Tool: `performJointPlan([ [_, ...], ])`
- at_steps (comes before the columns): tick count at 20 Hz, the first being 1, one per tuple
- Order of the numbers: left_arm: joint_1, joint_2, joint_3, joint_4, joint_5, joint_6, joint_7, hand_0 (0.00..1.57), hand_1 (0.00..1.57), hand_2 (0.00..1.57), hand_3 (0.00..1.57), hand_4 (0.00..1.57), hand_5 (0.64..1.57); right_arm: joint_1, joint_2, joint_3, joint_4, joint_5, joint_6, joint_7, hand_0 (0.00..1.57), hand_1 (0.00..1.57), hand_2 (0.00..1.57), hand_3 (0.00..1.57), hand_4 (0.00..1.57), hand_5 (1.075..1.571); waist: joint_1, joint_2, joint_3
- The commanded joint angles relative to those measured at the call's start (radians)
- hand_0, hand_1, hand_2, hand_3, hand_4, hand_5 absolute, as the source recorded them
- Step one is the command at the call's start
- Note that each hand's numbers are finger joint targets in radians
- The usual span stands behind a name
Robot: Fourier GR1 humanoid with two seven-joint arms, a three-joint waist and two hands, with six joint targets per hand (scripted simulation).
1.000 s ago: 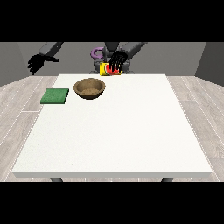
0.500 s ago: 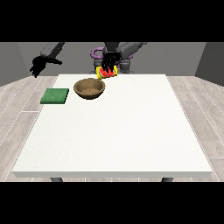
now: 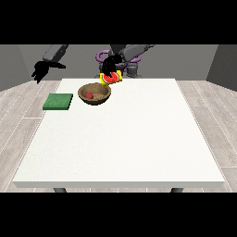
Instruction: Pick the cup and pour the ball into the bowl, then pick the bowl and place it on the pad
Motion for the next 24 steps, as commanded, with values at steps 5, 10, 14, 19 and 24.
performJointPlan([
  [5, -0.134, -0.002, -0.105, -0.011, -0.135, -0.231, 0.043, 1.56, 1.56, 1.57, 1.57, 1.2, 1.451, -0.061, 0.01, 0.018, 0.02, 0.008, 0.0, 0.022, 0.0, 0.0, 0.0, 0.2, 0.0, 1.515, -0.037, -0.012, 0.0002],
  [10, -0.142, 0.0, 0.004, -0.006, -0.174, -0.235, -0.079, 1.53, 1.53, 1.57, 1.57, 1.21, 1.457, 0.016, -0.015, -0.007, 0.025, -0.015, 0.034, -0.022, 0.0, 0.0, 0.0, 0.14, 0.0, 1.52, -0.015, -0.023, -0.0003],
  [14, -0.117, 0.008, 0.012, -0.091, -0.17, -0.259, -0.117, 1.52, 1.52, 1.57, 1.57, 1.2, 1.462, 0.031, -0.028, -0.014, 0.096, -0.035, 0.083, 0.05, 0.0, 0.0, 0.0, 0.0, 0.43, 1.555, 0.047, -0.04, -0.0003],
  [19, -0.017, 0.039, 0.272, -0.196, 0.068, -0.021, -0.084, 0.15, 0.15, 1.57, 1.57, 1.0, 1.545, 0.032, 0.007, -0.021, 0.065, -0.043, 0.032, 0.046, 0.0, 0.0, 0.0, 0.0, 0.47, 1.558, 0.111, -0.013, -0.0039],
  [24, 0.078, 0.14, 0.482, -0.27, 0.313, 0.073, -0.212, 0.37, 0.37, 1.57, 1.57, 0.86, 1.568, 0.048, -0.017, -0.041, 0.057, -0.051, -0.005, 0.06, 0.0, 0.0, 0.0, 0.0, 0.48, 1.561, 0.184, 0.001, -0.0049],
])
